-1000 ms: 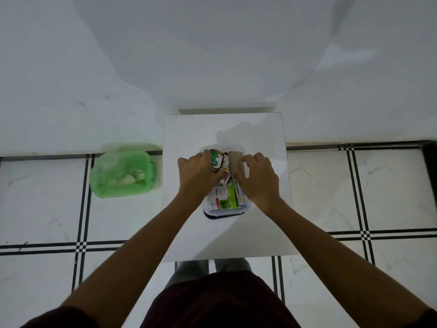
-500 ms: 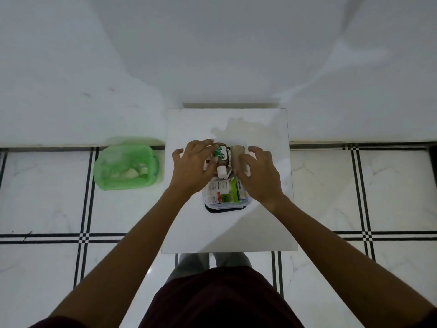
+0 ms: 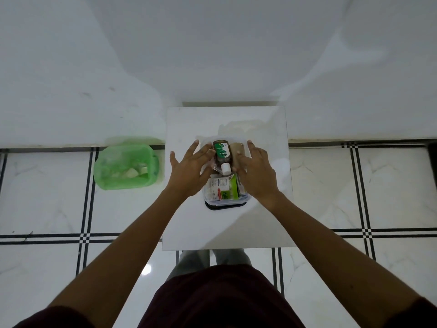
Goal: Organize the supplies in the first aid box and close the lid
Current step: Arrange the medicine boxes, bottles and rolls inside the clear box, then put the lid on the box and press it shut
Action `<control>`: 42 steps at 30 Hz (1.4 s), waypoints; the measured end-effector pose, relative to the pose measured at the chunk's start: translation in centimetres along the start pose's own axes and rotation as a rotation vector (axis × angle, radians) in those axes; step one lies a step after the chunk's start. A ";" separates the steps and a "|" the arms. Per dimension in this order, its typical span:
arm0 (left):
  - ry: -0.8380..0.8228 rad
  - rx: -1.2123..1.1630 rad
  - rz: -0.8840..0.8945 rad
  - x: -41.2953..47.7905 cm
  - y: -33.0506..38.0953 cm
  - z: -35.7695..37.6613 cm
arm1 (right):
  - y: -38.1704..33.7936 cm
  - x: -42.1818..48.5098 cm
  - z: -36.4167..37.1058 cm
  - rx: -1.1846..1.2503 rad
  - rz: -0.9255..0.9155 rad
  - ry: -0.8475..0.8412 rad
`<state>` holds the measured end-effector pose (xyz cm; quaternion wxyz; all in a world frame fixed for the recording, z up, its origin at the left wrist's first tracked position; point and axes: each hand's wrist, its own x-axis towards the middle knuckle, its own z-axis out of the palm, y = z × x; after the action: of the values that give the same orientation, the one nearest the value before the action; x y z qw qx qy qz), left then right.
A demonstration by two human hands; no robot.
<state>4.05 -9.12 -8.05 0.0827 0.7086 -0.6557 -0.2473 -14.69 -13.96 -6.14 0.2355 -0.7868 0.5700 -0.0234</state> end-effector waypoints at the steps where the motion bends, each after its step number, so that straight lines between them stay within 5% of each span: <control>1: 0.037 -0.050 -0.006 -0.2 0.0 -0.1 | 0.0 -0.1 -0.3 0.010 -0.004 0.000; 5: 0.221 -0.394 -0.213 -1.3 0.6 -0.1 | 0.7 -1.0 -0.4 0.169 0.049 0.019; 9: 0.060 -0.648 -0.486 -1.9 1.2 0.2 | 1.0 -2.2 0.1 0.413 0.224 0.023; 17: -0.225 -0.752 -0.554 -1.4 2.1 -1.1 | 1.4 -2.4 -0.2 0.466 0.294 0.003; 20: -0.235 -0.701 -0.499 -1.5 2.2 -2.0 | 3.3 -1.6 0.7 0.657 0.539 -0.032; 22: -0.199 -0.671 -0.469 -2.2 2.1 -2.4 | 4.6 -1.8 1.7 0.579 0.658 -0.062; 27: -0.105 -0.669 -0.431 -4.3 0.8 -3.1 | 4.3 -3.0 3.9 0.390 0.534 -0.242; 36: -0.067 -0.751 -0.536 -5.8 -1.3 -3.2 | 5.0 -3.2 6.0 0.301 0.473 -0.304; 42: -0.069 -0.768 -0.538 -5.8 -1.6 -2.6 | 5.7 -4.0 0.4 0.946 0.626 -0.257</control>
<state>6.57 -3.80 -5.10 0.2501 0.7628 -0.3119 -0.5082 -20.97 -11.57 -7.81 0.6244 -0.3865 0.6699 -0.1091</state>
